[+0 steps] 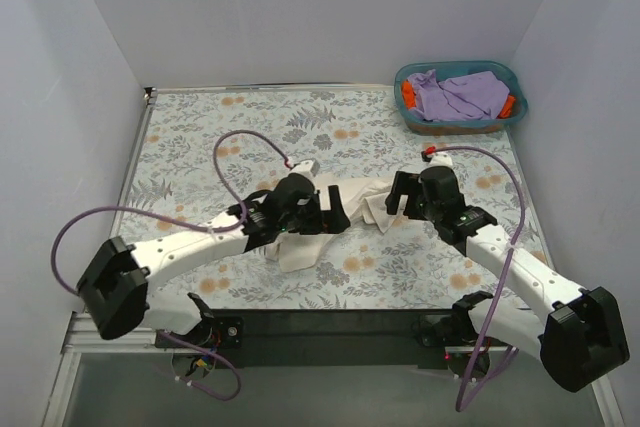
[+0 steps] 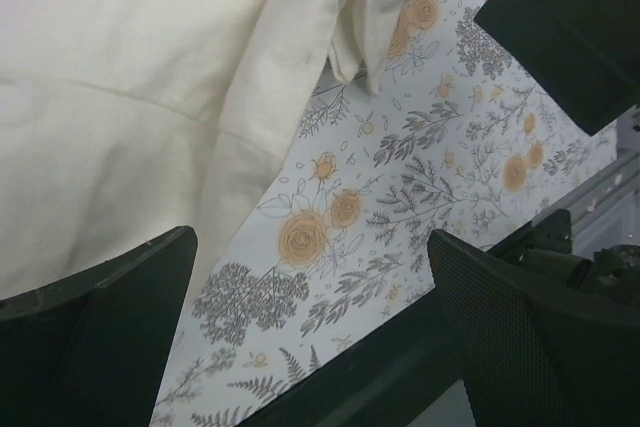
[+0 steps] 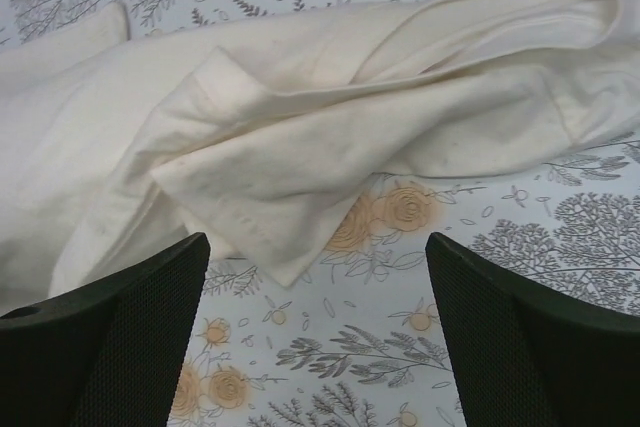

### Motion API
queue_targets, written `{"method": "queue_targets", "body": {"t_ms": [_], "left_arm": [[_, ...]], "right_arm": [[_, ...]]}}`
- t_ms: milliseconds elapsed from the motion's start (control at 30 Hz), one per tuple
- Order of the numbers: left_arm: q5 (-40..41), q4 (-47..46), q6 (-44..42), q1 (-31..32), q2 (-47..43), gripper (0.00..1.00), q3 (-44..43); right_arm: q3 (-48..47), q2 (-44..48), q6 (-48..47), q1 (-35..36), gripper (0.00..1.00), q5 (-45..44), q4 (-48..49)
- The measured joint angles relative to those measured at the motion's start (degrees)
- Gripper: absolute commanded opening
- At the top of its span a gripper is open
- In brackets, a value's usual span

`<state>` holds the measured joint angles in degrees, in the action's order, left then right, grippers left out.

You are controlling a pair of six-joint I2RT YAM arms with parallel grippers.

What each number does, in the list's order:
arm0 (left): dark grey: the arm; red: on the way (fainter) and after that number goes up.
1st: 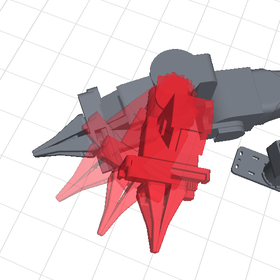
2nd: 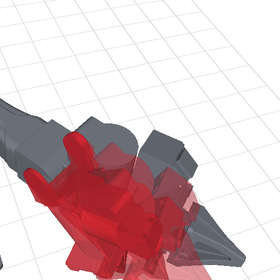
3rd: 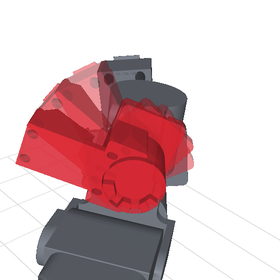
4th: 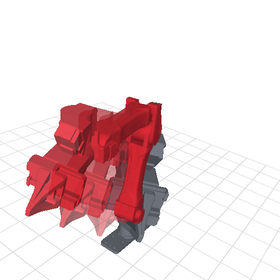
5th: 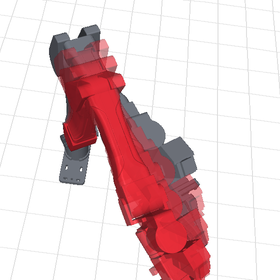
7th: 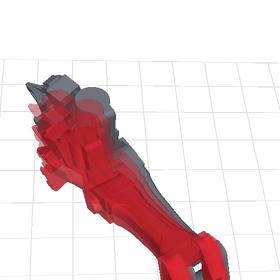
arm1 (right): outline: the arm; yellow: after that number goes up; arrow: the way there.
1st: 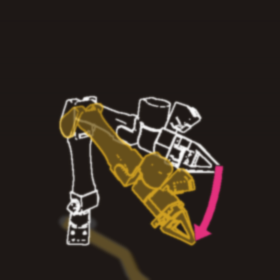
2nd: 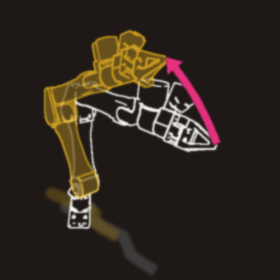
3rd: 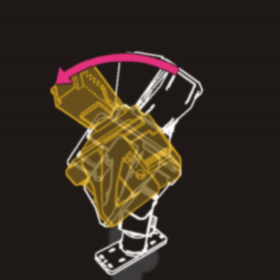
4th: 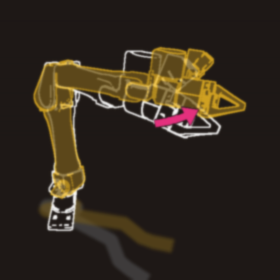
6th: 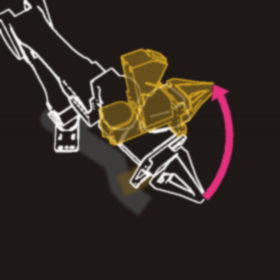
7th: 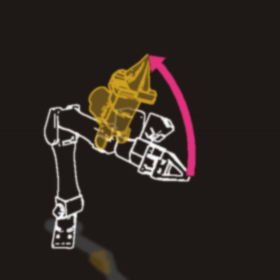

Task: Fold and stack the t-shirts
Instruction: Flatten the tshirt out

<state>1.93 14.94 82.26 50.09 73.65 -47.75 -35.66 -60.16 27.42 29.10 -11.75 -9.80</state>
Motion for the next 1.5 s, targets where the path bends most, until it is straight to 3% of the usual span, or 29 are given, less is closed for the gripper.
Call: {"method": "queue_targets", "body": {"t_ms": [167, 300, 400, 500, 533, 600, 800, 1133, 1500], "left_arm": [[5.5, 0.6, -3.4, 4.0, 13.6, 0.85, -8.4], [9.7, 2.4, -6.2, 4.9, 19.4, 0.74, -11.2], [11.2, 3.3, -7.6, 5.2, 22.1, 0.56, -12.1], [11.7, 4.3, -8.3, 5.2, 23.2, 0.25, -12.3], [11.8, 4.4, -8.6, 5.3, 23.3, 0.09, -12.3], [12.4, 4.9, -9.0, 5.5, 23.3, 0.00, -12.3], [19.0, 12.6, -10.6, 5.6, 20.4, 0.00, -16.5], [25.8, 17.9, -11.9, 2.3, 0.1, 0.00, -19.5], [26.4, 21.4, -11.8, 0.4, -0.3, 0.00, -19.0]], "right_arm": [[1.1, 0.5, -1.3, -5.8, 0.79, 1.3, -1.1], [2.5, 0.4, -1.6, -7.8, 0.79, 3.1, -1.7], [3.0, -0.6, -1.8, -9.3, 0.79, 4.5, -1.7], [3.6, -1.7, -1.9, -10.4, 0.79, 5.6, -1.5], [3.7, -1.9, -1.9, -10.7, 0.79, 6.0, -1.5], [3.7, -2.3, -2.1, -10.9, 0.79, 6.3, -1.3], [3.7, -1.9, -3.0, -11.2, 0.79, 6.8, -0.7], [1.9, -3.7, -3.8, -12.2, 0.78, 6.5, -0.3], [0.6, -5.9, -7.7, -12.3, 0.78, 3.4, 0.9]]}}
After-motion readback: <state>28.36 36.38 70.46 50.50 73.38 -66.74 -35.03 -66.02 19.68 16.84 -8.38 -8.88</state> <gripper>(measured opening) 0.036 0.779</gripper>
